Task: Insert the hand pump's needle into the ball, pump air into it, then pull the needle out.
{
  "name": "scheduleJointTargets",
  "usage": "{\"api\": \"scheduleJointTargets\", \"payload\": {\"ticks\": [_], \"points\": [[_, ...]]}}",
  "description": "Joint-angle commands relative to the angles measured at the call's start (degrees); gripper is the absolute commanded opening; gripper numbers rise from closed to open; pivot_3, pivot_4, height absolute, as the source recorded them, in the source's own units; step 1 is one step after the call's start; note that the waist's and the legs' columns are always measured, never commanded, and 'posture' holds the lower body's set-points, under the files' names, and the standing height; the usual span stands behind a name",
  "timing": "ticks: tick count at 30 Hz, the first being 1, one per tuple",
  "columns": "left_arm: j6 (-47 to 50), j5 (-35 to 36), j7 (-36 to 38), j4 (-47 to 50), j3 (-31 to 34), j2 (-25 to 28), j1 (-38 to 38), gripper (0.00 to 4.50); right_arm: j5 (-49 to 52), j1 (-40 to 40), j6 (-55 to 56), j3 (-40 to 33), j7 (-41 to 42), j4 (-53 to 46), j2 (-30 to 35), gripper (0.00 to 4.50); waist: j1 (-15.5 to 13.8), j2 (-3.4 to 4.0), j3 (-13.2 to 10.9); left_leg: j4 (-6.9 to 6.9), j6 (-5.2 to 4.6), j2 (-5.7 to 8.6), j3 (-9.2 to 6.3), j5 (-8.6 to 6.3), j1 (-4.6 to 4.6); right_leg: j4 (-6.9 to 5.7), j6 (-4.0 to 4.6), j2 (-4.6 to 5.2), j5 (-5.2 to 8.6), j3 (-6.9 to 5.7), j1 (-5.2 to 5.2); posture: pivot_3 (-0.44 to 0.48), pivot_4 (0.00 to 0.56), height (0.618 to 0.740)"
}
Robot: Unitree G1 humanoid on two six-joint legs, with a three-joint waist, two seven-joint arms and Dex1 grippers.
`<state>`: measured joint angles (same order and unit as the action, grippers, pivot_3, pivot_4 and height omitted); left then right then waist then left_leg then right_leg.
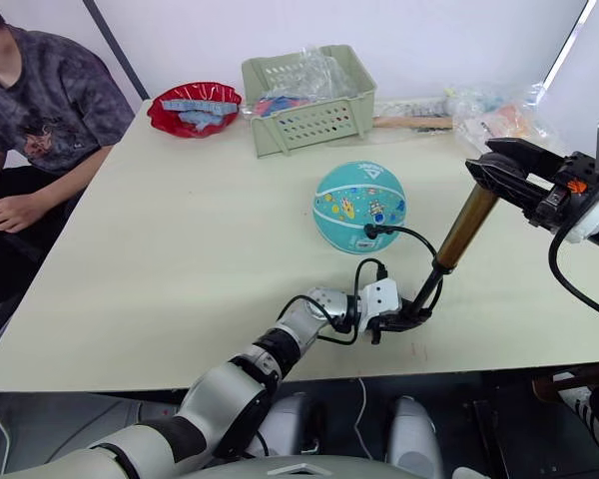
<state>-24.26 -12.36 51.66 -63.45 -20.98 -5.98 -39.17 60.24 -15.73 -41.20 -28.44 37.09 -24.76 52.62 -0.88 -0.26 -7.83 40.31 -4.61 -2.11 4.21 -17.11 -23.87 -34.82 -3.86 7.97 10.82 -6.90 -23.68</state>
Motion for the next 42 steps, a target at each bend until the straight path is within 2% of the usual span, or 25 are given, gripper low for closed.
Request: {"api": "scheduleJointTargets", "payload": {"ticks": [1,10,16,25,28,33,37,42], "points": [[2.0,-3.6,0.3,-4.2,-2.8,1.9,2.7,1.13,-0.4,0.2,3.3,-5.7,-0.5,-2.7,-0.5,1.60,0.0,0.00,0.0,0.00,0.00,0.00,0.00,0.00,0.00,0.01,-0.01,0.00,0.00,0.00,0.00,0.000,0.150,0.740],[1.9,-3.7,0.1,-4.2,-3.0,2.1,3.0,1.13,-11.4,14.4,7.9,5.9,1.6,-6.4,-7.5,1.60,0.1,-0.22,0.3,0.00,0.00,-0.09,-0.10,0.00,0.17,-0.04,-0.02,-0.10,0.03,-0.06,0.11,0.000,0.150,0.740],[1.9,-3.7,0.1,-4.0,-3.0,2.1,3.0,1.13,-19.2,18.4,11.3,15.3,0.5,-6.1,-12.7,1.60,0.2,-0.49,0.8,-0.02,0.00,-0.17,-0.14,-0.01,0.21,-0.04,0.02,-0.21,0.04,-0.06,0.10,0.000,0.150,0.740],[2.1,-3.6,0.0,-3.9,-2.7,2.2,2.9,1.13,-30.6,25.3,18.4,23.4,0.9,-0.8,-18.7,1.60,0.2,-0.79,1.2,-0.07,0.00,-0.27,-0.16,-0.01,0.28,-0.04,0.23,-0.32,0.16,-0.06,0.11,0.000,0.150,0.740],[2.1,-3.6,0.0,-3.9,-2.7,2.3,2.9,1.13,-31.2,25.3,19.4,22.7,1.5,-1.5,-18.6,1.60,0.2,-0.75,1.3,-0.07,0.01,-0.27,-0.14,-0.01,0.31,-0.04,0.26,-0.31,0.18,-0.03,0.12,0.000,0.150,0.740],[2.0,-3.7,0.0,-4.0,-2.7,2.5,2.8,1.13,-27.0,22.4,19.0,16.9,2.9,-4.9,-16.4,1.60,0.2,-0.62,1.2,-0.07,0.01,-0.29,-0.16,-0.01,0.28,-0.04,0.31,-0.31,0.20,-0.05,0.10,0.000,0.150,0.740],[1.9,-3.8,0.0,-4.3,-2.8,2.3,2.7,1.13,-18.0,16.8,14.8,9.0,2.3,-8.0,-12.6,1.60,0.1,-0.31,0.8,-0.07,0.01,-0.21,-0.14,-0.01,0.18,-0.03,0.31,-0.24,0.20,-0.04,0.05,0.000,0.150,0.740],[1.8,-3.9,0.0,-4.4,-2.9,2.2,2.8,1.13,-10.2,12.0,9.9,2.6,1.4,-8.0,-8.6,1.60,0.0,-0.21,0.6,-0.06,0.01,-0.13,-0.15,-0.01,0.13,-0.04,0.26,-0.18,0.16,-0.07,0.05,0.000,0.150,0.740]]}}
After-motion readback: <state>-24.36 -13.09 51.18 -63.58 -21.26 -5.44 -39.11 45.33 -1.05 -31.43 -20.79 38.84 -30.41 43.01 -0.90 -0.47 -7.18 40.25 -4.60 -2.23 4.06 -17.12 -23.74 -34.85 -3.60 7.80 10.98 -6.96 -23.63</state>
